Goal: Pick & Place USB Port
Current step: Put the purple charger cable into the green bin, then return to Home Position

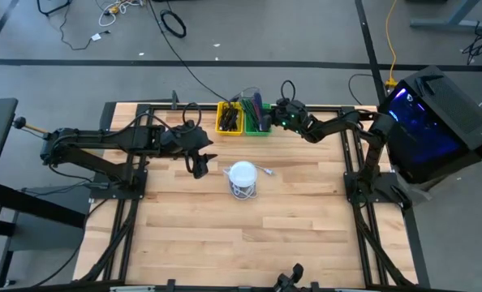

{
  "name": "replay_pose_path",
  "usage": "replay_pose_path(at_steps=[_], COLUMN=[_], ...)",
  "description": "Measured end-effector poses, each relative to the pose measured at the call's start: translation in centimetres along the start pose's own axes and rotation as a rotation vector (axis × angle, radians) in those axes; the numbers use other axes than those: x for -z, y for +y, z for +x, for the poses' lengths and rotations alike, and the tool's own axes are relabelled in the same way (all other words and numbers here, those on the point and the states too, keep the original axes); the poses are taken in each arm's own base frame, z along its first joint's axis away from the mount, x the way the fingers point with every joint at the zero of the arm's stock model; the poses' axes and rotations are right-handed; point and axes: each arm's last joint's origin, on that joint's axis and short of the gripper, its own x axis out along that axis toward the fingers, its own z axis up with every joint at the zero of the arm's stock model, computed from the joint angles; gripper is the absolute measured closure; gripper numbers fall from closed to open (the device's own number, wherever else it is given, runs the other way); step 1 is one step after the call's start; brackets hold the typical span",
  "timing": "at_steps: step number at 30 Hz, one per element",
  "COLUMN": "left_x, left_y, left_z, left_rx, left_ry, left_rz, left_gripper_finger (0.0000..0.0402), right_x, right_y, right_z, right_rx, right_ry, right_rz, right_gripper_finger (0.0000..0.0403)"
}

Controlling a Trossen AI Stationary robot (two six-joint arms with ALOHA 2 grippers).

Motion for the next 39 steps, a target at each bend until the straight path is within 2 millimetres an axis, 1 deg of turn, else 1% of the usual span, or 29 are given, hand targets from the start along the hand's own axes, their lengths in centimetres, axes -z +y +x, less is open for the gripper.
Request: replay_pose_path(at_steps=[8,11,17,22,25,29,33,36,39], left_x=[0.0,0.0,0.0,0.0,0.0,0.0,0.0,0.1,0.4], left_y=[0.0,0.0,0.0,0.0,0.0,0.0,0.3,1.0,1.5], left_z=[0.0,0.0,0.0,0.0,0.0,0.0,-0.3,-1.3,-2.7], left_rx=[0.000,0.000,0.000,0.001,0.000,-0.002,-0.052,-0.122,-0.143], left_ry=[0.000,0.000,0.000,0.000,0.001,0.003,-0.005,-0.020,-0.071], left_rz=[0.000,0.000,0.000,0.000,0.008,0.051,0.046,0.039,0.033], left_gripper_finger=[0.0181,0.0181,0.0181,0.0181,0.0181,0.0181,0.0181,0.0181,0.0181], right_x=[0.2,0.2,0.2,0.0,-0.6,-3.1,-5.3,-6.1,-6.2], right_y=[0.2,0.3,0.4,0.4,0.8,2.7,5.4,8.1,11.0], right_z=[0.0,0.0,0.0,0.0,-0.1,-1.3,-3.6,-6.0,-8.9], right_rx=[-0.011,-0.014,-0.008,-0.013,-0.086,-0.329,-0.528,-0.593,-0.599], right_ry=[0.010,0.009,0.001,-0.012,-0.046,-0.131,-0.132,-0.106,-0.071], right_rz=[-0.004,-0.019,-0.013,-0.021,-0.022,-0.034,-0.081,-0.171,-0.295], right_gripper_finger=[0.0402,0.0391,0.0355,0.0311,0.0281,0.0249,0.0240,0.0244,0.0255])
